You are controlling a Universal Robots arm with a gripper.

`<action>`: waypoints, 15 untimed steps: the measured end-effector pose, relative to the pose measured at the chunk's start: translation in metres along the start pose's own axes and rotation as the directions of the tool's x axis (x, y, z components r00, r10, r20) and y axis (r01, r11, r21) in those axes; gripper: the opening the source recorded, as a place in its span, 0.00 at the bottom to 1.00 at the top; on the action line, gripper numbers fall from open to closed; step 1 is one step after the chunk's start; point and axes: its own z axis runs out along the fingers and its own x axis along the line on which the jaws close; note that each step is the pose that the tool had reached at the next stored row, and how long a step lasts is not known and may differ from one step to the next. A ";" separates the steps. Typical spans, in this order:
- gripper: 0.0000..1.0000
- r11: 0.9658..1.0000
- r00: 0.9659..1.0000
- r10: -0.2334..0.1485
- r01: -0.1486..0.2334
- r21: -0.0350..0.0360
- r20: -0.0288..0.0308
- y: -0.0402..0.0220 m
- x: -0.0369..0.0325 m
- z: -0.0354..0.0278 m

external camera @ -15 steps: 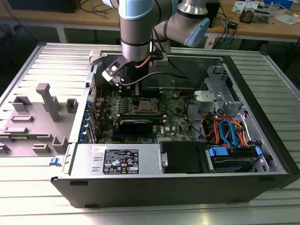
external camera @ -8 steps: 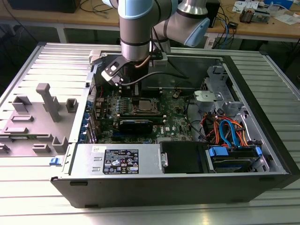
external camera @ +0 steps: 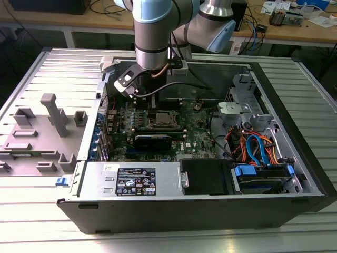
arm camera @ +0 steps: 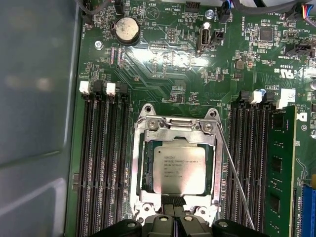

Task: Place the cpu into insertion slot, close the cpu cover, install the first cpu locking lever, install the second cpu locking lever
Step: 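Close the cpu cover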

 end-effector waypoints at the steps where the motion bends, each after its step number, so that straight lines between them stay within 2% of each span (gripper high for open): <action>1: 0.11 1.000 1.000 0.000 0.000 0.000 0.000 0.0000 0.0000 0.0002; 4: 0.11 1.000 1.000 -0.001 0.001 -0.001 -0.002 0.0002 0.0002 -0.0010; 9: 0.11 1.000 1.000 -0.001 0.001 -0.001 -0.001 0.0004 -0.0003 -0.0095; 12: 0.11 1.000 1.000 -0.001 0.001 -0.001 -0.001 0.0085 -0.0008 -0.0096; 15: 0.11 1.000 1.000 -0.001 0.001 -0.001 -0.001 0.0196 -0.0014 -0.0095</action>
